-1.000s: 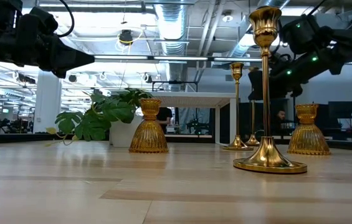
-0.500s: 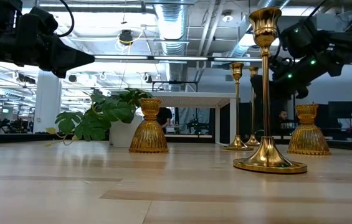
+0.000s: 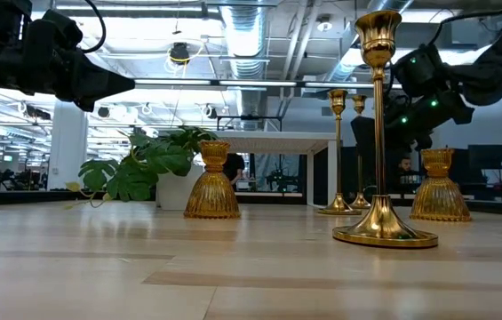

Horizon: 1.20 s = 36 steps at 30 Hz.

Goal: Pick & Place candle stick holders
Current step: Put the top gold candle holder on the shelf

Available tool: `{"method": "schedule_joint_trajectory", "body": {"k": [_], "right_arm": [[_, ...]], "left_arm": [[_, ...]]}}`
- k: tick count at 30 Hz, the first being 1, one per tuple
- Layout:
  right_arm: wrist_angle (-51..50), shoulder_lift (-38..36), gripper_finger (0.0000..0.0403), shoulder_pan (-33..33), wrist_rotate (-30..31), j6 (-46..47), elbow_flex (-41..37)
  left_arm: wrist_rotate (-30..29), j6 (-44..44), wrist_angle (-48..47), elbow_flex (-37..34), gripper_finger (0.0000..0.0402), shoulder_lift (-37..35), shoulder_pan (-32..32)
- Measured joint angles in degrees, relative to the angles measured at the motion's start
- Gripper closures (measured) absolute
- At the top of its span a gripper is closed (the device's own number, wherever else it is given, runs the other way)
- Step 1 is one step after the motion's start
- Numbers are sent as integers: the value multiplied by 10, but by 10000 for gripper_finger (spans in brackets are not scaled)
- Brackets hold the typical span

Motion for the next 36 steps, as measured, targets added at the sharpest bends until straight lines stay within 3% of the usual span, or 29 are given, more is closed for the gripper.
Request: {"method": "schedule_joint_trajectory", "body": {"k": [7, 21, 31, 36], "right_arm": [[47, 7, 207, -1, -1, -6, 0], [49, 7, 384, -1, 0, -19, 0], [38, -54, 396, -1, 2, -62, 1], [-68, -112, 398, -1, -8, -79, 57]], "left_arm": [[0, 0, 0, 0, 396, 0, 0], [0, 0, 0, 0, 396, 0, 0], [0, 0, 0, 0, 396, 0, 0], [0, 0, 0, 0, 396, 0, 0]]}}
